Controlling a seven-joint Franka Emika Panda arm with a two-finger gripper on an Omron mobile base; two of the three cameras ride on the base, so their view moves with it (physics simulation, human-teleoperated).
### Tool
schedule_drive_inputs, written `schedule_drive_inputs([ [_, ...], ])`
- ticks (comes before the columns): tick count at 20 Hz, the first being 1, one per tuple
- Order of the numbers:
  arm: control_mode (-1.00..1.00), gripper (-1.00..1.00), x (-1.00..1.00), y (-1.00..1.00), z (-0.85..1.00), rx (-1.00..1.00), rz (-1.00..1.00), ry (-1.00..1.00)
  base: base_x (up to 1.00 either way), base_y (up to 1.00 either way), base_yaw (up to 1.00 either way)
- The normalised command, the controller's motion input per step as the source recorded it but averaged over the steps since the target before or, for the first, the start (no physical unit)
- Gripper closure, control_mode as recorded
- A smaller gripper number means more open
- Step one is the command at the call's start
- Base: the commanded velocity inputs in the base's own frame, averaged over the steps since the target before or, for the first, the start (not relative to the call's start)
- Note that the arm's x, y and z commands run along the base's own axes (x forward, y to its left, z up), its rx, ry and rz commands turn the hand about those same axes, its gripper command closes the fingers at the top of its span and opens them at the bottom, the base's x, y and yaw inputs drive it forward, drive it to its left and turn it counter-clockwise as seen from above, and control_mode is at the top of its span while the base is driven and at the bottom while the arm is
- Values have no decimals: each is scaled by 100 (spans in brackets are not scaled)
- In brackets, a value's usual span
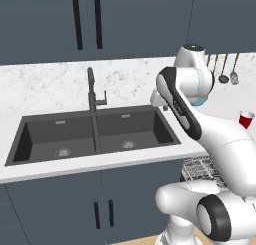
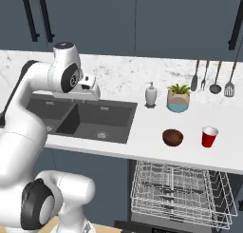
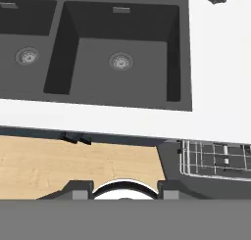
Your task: Pick up the cup and bowl from the counter, place them in the dishwasher, and close the dishwasher door.
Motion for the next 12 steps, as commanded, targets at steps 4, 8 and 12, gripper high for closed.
schedule_drive_inputs([
  [4,-100,-100,-18,0,0,0,0,0,0,0,0],
  [8,-100,-100,-41,-2,-1,0,0,0,0,0,0],
  [12,-100,-100,-54,-4,-5,0,-2,0,0,0,0],
])
